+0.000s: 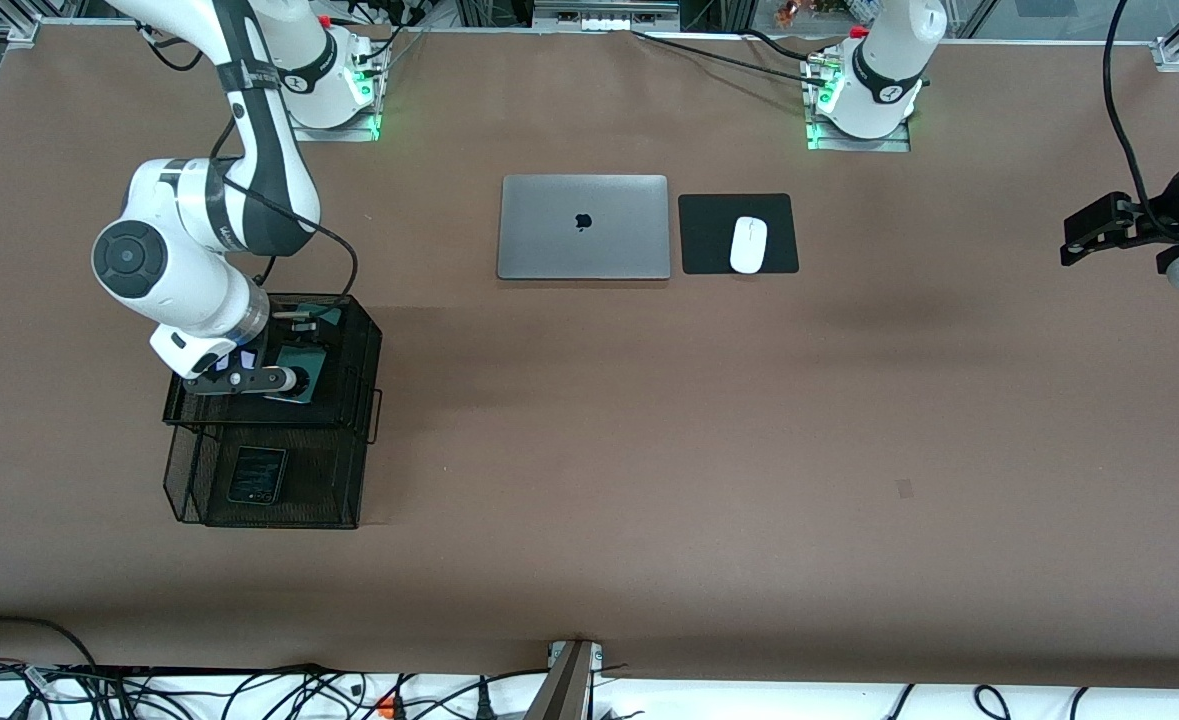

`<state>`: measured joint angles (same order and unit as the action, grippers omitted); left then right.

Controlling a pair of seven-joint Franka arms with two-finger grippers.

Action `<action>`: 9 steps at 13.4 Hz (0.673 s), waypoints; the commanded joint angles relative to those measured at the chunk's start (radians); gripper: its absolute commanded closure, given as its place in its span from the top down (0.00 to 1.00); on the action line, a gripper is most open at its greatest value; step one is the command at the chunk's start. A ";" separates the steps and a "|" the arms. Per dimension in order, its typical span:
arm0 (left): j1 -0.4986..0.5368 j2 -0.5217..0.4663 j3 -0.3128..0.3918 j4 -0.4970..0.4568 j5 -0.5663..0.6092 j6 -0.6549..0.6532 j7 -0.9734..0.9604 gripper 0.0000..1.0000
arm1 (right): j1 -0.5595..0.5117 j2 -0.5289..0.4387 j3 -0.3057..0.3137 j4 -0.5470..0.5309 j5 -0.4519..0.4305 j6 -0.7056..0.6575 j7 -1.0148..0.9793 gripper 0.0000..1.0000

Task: Place phones with both arms

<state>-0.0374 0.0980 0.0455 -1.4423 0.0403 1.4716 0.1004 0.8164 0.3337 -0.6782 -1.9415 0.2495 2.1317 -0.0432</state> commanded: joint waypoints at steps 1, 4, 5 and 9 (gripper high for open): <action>-0.001 -0.011 0.001 -0.007 -0.020 -0.001 -0.001 1.00 | 0.003 -0.038 -0.010 0.051 0.013 -0.015 -0.006 1.00; -0.001 -0.011 0.001 0.003 -0.019 0.001 0.001 1.00 | -0.005 -0.029 -0.066 0.230 0.016 -0.177 -0.004 0.99; -0.001 -0.011 0.001 0.005 -0.020 0.000 0.001 1.00 | -0.017 -0.025 -0.078 0.290 0.017 -0.238 0.002 0.98; -0.002 -0.011 0.001 0.005 -0.020 0.001 -0.001 1.00 | -0.097 0.043 -0.078 0.467 0.075 -0.412 0.020 0.98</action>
<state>-0.0376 0.0978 0.0454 -1.4404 0.0403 1.4730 0.1004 0.7586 0.3154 -0.7616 -1.5635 0.2801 1.7842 -0.0348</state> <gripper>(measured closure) 0.000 0.013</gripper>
